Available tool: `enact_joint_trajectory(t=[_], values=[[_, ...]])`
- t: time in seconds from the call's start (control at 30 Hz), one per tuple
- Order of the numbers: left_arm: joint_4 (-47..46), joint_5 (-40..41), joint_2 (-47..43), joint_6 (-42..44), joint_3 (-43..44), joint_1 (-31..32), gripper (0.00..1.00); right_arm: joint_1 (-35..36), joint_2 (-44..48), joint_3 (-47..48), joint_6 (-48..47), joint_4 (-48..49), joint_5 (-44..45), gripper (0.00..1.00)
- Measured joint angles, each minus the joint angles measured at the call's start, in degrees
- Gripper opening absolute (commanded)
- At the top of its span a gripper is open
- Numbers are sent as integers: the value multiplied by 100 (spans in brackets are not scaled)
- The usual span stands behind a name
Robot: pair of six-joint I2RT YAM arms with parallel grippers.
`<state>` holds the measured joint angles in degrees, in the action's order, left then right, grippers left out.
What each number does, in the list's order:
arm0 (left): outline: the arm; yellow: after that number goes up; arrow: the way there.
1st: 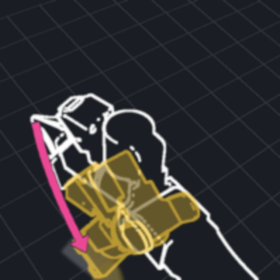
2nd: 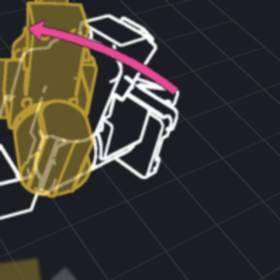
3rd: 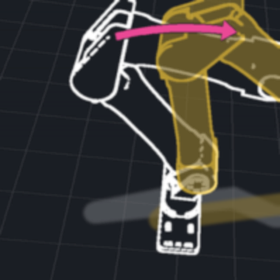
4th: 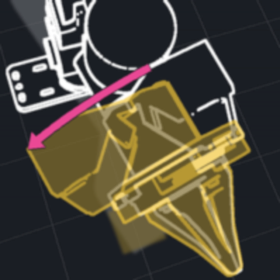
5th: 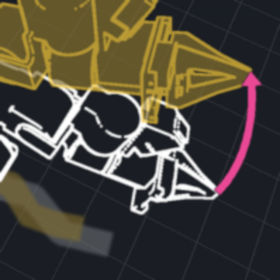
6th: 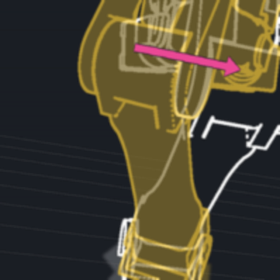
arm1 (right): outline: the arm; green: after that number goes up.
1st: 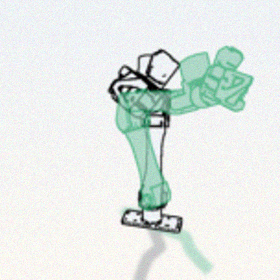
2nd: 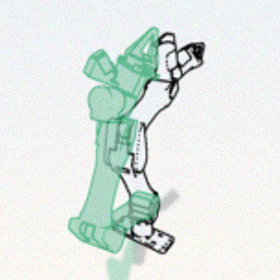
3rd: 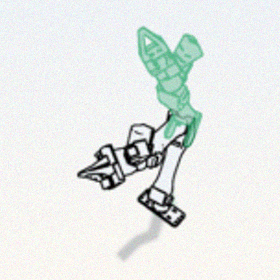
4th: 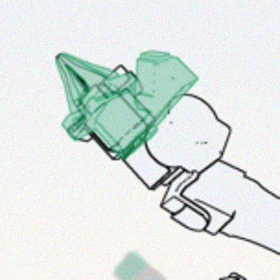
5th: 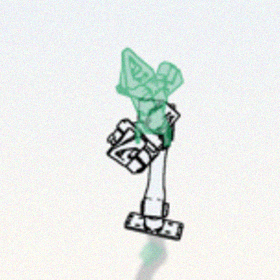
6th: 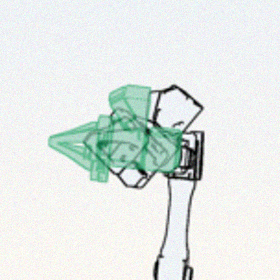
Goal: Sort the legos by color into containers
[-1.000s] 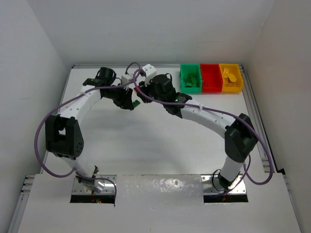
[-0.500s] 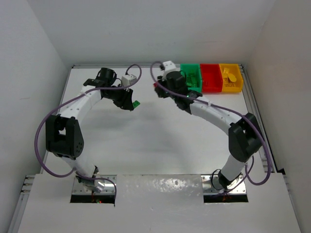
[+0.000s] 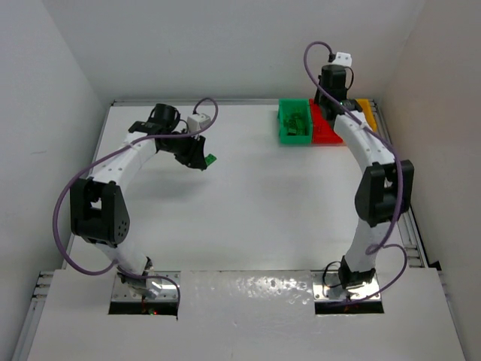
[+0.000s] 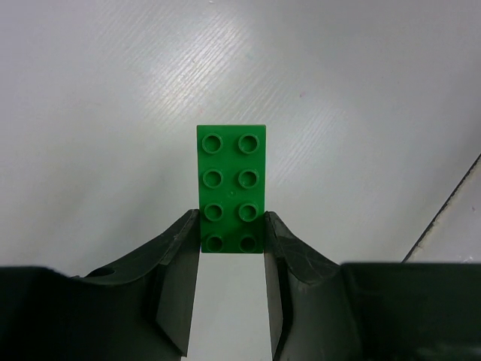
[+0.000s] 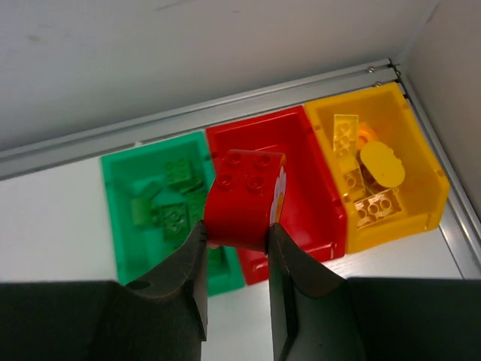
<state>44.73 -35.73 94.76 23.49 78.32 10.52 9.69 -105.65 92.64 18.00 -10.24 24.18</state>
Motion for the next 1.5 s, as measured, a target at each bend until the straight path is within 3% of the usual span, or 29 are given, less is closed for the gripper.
enact_joint_trajectory(t=[0.13, 0.33, 0.5, 0.53, 0.57, 0.7, 1.0, 1.2, 1.33, 1.5], values=[[17, -4, 0, 4, 79, 0, 0, -271, -949, 782, 2, -339, 177, 0], [52, -4, 0, 46, 129, 0, 0, -481, -1759, 1082, 118, -813, 168, 1], [105, -39, 0, 116, 129, 0, 0, -562, -1956, 1285, 146, -962, -118, 17], [111, -46, 0, 140, 129, 0, 0, -575, -1956, 1320, 127, -960, -195, 21], [120, -52, 0, 162, 129, 0, 0, -581, -1956, 1366, 103, -957, -260, 33], [181, -96, 0, 225, 151, 0, 0, -586, -1956, 1550, -7, -968, -424, 46], [184, -160, 0, 326, 240, 4, 0, -584, -1923, 1657, -411, -1003, -562, 59], [179, -179, -13, 376, 269, 66, 0, -570, -1475, 1547, -446, -1176, -1130, 65], [177, -162, -127, 651, 269, 186, 0, -334, -221, 413, -450, -1019, -1906, 68], [-15, 33, -378, 1235, 251, 442, 0, 739, 1034, -901, -385, -514, -2924, 67]])
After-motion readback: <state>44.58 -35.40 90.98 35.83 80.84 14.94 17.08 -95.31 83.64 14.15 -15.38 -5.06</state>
